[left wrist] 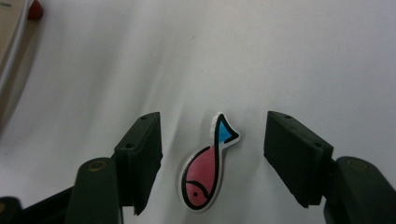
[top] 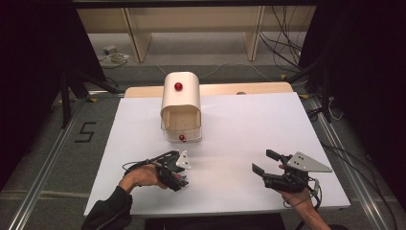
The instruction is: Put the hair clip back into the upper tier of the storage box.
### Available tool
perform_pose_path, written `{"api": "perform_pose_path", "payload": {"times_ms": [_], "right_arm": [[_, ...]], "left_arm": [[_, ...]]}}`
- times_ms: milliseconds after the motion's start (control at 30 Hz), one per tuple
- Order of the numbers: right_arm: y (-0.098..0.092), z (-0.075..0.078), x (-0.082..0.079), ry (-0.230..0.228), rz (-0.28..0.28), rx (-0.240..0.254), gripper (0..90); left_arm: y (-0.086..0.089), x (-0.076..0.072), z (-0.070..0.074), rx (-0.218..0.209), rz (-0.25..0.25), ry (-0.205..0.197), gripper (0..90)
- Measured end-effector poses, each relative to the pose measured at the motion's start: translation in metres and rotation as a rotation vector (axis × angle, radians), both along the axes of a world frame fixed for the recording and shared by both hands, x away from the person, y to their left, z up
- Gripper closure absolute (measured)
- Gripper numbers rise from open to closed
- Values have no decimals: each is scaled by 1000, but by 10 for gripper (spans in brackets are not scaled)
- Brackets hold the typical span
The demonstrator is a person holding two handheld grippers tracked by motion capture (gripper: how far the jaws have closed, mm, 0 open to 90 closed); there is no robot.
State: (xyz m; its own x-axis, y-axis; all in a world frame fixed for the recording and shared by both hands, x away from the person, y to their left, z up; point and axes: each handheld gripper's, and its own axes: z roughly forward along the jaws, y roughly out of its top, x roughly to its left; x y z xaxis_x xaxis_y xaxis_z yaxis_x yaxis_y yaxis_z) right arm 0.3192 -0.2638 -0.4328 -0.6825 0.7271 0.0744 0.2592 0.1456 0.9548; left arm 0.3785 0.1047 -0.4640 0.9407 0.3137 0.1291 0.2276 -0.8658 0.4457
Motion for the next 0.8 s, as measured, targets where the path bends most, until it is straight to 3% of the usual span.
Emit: {"api": "perform_pose_path", "payload": {"times_ms": [600, 800], "right_arm": [[0, 0, 0, 3, 1, 1, 258], [0, 0, 0, 3, 0, 1, 259]], "left_arm": [[-1, 0, -5, 8, -1, 4, 468], [-1, 2, -5, -2, 17, 23, 487]]}}
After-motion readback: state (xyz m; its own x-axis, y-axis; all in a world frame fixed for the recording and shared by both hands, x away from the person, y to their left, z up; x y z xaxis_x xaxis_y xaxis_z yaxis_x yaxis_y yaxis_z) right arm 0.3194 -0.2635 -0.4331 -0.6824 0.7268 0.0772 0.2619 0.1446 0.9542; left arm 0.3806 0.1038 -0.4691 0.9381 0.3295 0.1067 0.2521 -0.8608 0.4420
